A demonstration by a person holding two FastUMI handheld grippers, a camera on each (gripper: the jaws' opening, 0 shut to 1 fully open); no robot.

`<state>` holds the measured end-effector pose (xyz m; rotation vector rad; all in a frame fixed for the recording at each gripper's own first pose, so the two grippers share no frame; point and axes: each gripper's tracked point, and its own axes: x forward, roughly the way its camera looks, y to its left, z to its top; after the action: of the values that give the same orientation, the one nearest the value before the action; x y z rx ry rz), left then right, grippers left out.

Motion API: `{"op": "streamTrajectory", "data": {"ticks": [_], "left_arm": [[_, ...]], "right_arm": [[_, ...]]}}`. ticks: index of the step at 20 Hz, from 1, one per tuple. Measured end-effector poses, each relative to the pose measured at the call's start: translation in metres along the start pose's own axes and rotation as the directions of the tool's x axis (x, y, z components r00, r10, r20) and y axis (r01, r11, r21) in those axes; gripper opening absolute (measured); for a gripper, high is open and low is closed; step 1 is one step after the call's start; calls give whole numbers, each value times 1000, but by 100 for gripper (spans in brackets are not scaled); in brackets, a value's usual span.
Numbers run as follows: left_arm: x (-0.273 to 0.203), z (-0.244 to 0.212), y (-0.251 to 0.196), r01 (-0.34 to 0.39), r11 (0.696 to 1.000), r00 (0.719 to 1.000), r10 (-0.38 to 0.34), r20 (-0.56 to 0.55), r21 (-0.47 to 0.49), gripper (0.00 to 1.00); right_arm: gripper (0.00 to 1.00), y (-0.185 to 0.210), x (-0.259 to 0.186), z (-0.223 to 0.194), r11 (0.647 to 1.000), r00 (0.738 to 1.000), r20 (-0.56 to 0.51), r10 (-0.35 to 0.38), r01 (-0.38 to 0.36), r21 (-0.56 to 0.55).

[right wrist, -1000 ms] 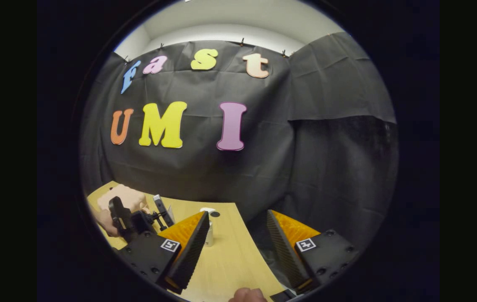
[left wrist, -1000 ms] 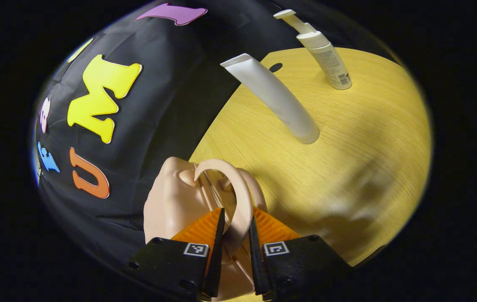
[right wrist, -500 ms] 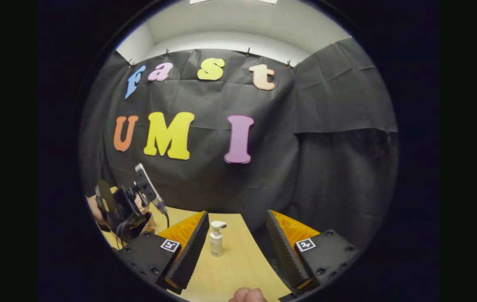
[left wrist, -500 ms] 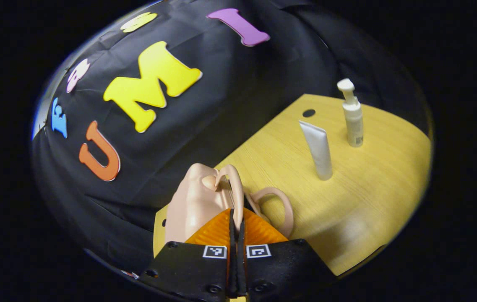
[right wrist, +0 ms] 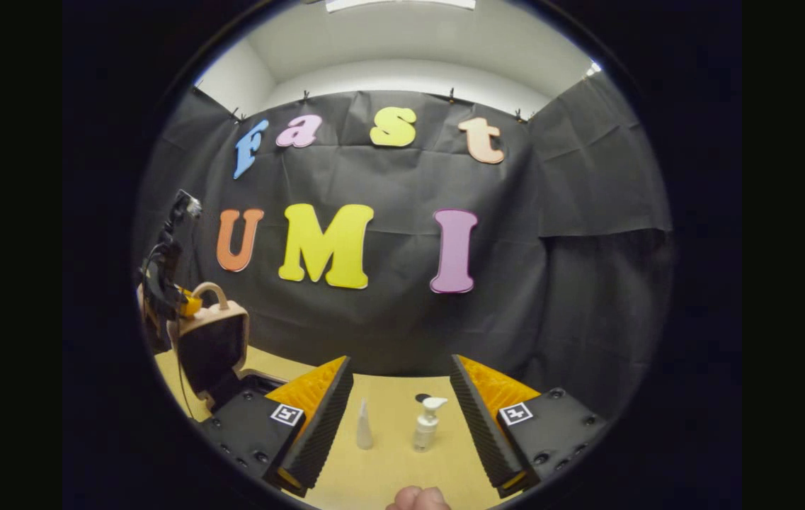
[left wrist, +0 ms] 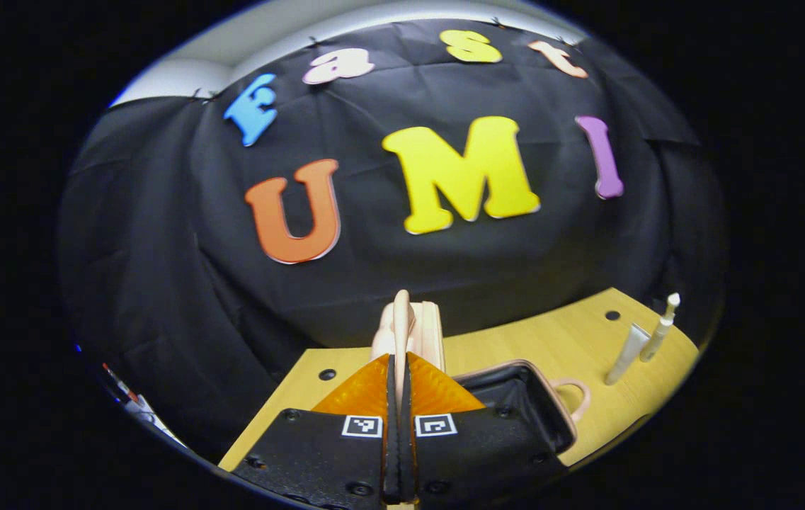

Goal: First open the suitcase, pack the skin care products into it, and then close the suitcase.

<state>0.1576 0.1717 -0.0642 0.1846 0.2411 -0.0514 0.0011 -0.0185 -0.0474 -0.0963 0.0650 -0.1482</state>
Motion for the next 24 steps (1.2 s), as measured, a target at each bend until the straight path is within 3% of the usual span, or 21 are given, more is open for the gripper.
{"op": "streamTrajectory", "data": {"ticks": [4,7,10,13,16,19,21,22,23,24], "left_arm": [[4,-55,90,-62,983,998,60,-18,-173,3],[33,-114,131,-109,967,991,88,-103,-229,5],[63,-185,155,-153,942,970,85,-228,-298,5],[70,-251,159,-193,896,932,40,-360,-399,5],[73,-274,151,-195,864,918,-6,-397,-464,6],[73,-294,149,-204,877,890,-19,-455,-436,16],[75,-289,157,-198,893,908,12,-418,-403,24],[70,-289,158,-202,900,905,19,-426,-387,17],[66,-282,159,-206,905,907,34,-419,-373,40],[62,-271,157,-200,911,915,41,-402,-362,43]], "right_arm": [[81,30,7,7,998,1000,-6,21,-22,-53],[81,44,10,2,997,999,-29,18,-20,-80],[82,55,9,-6,996,998,-63,9,-14,-88],[81,58,11,-10,992,997,-76,-8,-1,-129],[81,62,13,-16,991,995,-98,-18,5,-135],[81,76,14,-16,990,995,-102,4,-18,-143],[81,84,14,-21,991,993,-113,22,-37,-132],[81,87,14,-23,991,992,-119,32,-47,-122],[81,89,14,-24,992,992,-122,41,-55,-116],[82,91,15,-25,992,991,-122,48,-62,-112]]}}
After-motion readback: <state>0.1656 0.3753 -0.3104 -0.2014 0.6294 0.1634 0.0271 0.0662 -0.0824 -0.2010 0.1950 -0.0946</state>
